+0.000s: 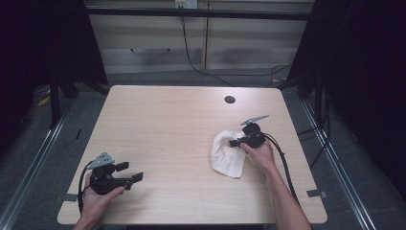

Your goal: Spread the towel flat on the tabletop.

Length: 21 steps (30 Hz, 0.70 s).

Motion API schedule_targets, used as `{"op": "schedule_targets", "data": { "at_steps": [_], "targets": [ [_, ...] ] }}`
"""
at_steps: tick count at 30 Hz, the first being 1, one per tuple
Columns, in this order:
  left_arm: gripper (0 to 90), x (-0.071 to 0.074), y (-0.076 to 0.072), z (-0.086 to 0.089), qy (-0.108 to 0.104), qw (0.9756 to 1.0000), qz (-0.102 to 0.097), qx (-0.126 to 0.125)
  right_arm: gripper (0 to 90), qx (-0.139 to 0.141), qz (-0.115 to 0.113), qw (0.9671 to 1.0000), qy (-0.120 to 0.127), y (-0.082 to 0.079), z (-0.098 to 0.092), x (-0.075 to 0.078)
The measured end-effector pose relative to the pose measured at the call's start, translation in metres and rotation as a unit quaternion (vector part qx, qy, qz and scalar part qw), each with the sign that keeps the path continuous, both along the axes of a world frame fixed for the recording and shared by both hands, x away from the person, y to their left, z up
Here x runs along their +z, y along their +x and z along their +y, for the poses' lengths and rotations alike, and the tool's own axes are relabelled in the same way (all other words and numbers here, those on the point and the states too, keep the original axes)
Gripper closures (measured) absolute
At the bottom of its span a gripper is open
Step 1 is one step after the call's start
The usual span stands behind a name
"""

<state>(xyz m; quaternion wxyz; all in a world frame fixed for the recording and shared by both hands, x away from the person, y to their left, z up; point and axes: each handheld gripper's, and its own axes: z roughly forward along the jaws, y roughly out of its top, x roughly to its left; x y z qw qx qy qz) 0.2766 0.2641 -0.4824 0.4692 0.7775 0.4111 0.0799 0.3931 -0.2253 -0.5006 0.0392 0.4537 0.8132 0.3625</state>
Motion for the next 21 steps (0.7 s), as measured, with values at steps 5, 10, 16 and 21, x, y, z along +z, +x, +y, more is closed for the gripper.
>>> {"op": "schedule_targets", "data": {
  "at_steps": [5, 10, 16, 21],
  "targets": [
    [19.4, 0.0, 0.0, 0.0, 0.001, 1.0, 0.0, 0.001, 84.0, 0.024, -0.008, 0.9997, 0.0, -0.009, 0.023, 0.0],
    [19.7, 0.0, 0.0, 0.0, 0.002, 1.0, 0.0, 0.002, 84.0, 0.045, -0.007, 0.999, 0.001, -0.018, 0.042, 0.001],
    [19.9, 0.0, -0.001, 0.0, 0.001, 1.0, 0.0, 0.001, 84.2, 0.056, -0.006, 0.9984, 0.004, -0.026, 0.057, 0.001],
    [20.5, 0.0, 0.0, 0.0, 0.0, 1.0, 0.001, -0.001, 84.2, 0.047, -0.005, 0.9981, 0.039, -0.037, 0.073, 0.001]
  ]
}}
